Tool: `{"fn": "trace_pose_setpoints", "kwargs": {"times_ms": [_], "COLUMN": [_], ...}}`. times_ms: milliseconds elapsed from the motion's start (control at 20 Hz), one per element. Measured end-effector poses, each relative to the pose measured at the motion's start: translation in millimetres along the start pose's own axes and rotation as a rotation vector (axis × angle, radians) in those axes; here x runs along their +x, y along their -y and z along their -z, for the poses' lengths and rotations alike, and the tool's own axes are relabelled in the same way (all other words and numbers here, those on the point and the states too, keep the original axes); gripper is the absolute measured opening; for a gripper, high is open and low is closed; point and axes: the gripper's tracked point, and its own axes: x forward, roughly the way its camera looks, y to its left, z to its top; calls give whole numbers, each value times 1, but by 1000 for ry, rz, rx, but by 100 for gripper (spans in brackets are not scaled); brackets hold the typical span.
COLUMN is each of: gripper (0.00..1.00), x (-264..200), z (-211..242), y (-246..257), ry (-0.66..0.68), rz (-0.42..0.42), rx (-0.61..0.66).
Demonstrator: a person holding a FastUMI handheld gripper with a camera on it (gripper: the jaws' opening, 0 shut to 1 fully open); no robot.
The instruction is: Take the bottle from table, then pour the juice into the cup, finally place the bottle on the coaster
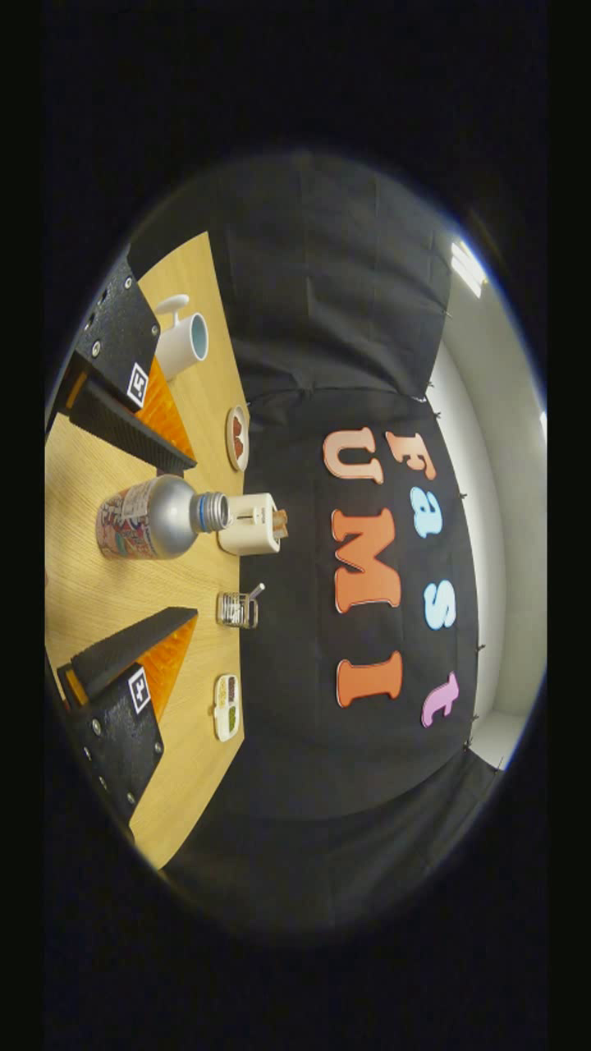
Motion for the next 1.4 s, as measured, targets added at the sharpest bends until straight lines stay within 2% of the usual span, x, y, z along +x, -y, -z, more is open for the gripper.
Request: {"fn": "trace_pose_setpoints", "kwargs": {"times_ms": [300,600,700,800,950,1100,1200,1400], "gripper": [99,98,96,90,89,89,81,80], "x": [12,24,28,27,30,34,38,42], "z": [28,57,64,71,84,85,85,79], "y": [-14,-17,-15,-16,-16,-17,-16,-17], "ry": [-45,-114,-137,-158,-199,-201,-204,-220], "rz": [-33,-22,-3,-2,7,21,31,51], "rx": [33,66,69,71,61,59,58,36]}}
